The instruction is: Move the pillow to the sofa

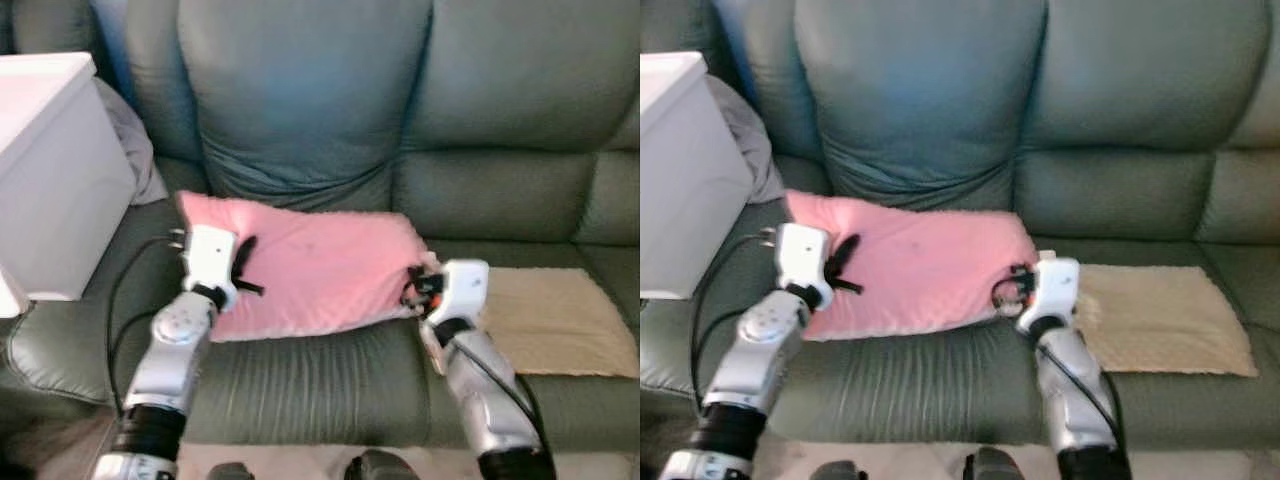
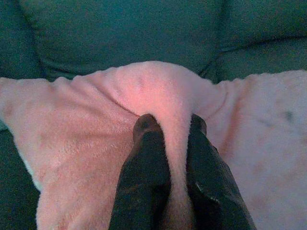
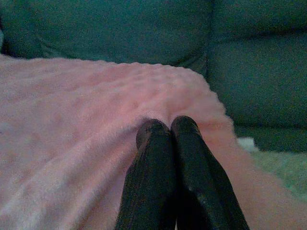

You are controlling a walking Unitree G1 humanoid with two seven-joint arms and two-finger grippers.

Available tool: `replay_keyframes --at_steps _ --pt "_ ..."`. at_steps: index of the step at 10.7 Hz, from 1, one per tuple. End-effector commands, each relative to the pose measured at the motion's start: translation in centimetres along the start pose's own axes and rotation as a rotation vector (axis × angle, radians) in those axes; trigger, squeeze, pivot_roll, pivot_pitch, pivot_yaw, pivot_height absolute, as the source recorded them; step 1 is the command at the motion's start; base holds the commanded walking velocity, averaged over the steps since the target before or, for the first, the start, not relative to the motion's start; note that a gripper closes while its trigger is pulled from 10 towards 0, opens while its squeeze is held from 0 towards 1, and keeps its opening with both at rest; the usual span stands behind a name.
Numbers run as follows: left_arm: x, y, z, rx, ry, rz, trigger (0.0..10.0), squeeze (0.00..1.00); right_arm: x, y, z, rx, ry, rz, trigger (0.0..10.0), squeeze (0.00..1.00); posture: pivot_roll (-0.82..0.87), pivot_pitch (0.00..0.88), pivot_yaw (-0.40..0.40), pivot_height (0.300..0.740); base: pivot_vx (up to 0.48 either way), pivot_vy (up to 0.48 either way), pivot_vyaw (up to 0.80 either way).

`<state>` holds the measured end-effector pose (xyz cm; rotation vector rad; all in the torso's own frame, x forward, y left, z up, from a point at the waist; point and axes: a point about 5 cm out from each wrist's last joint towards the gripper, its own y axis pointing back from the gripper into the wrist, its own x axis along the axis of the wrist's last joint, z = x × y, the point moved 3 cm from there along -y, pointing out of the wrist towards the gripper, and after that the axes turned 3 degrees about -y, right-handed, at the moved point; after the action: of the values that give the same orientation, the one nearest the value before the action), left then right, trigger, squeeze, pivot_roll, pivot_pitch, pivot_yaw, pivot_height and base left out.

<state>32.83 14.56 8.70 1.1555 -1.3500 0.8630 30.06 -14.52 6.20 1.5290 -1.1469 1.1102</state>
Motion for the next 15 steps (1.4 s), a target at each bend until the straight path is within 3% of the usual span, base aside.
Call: replay_keyframes --at_steps 1,4,10,15 --pt "-0.1 0.3 -0.9 0.035 -0.018 -0.005 10.0 0.0 0.1 -0.2 -0.7 0.022 -0.006 0.005 10.0 0.0 -0.02 0.05 -0.027 0.74 0.0 0.0 0.0" --pt "-0.3 0.3 -1.3 0.07 -0.039 -0.011 10.0 0.0 0.1 -0.1 -0.8 0.028 -0.003 0.003 10.0 0.0 -0.02 0.058 -0.028 0.74 0.0 0.0 0.0" --pt "-0.4 0.3 -1.2 0.086 -0.051 -0.016 10.0 0.0 0.0 0.0 -0.6 0.031 0.001 -0.003 10.0 0.0 -0.03 0.06 -0.03 0.642 0.0 0.0 0.0" --pt "-0.3 -0.2 -2.2 0.092 -0.072 -0.016 10.0 0.0 0.1 0.0 -0.5 0.033 0.006 0.002 10.0 0.0 -0.03 0.062 -0.034 0.637 0.0 0.0 0.0"
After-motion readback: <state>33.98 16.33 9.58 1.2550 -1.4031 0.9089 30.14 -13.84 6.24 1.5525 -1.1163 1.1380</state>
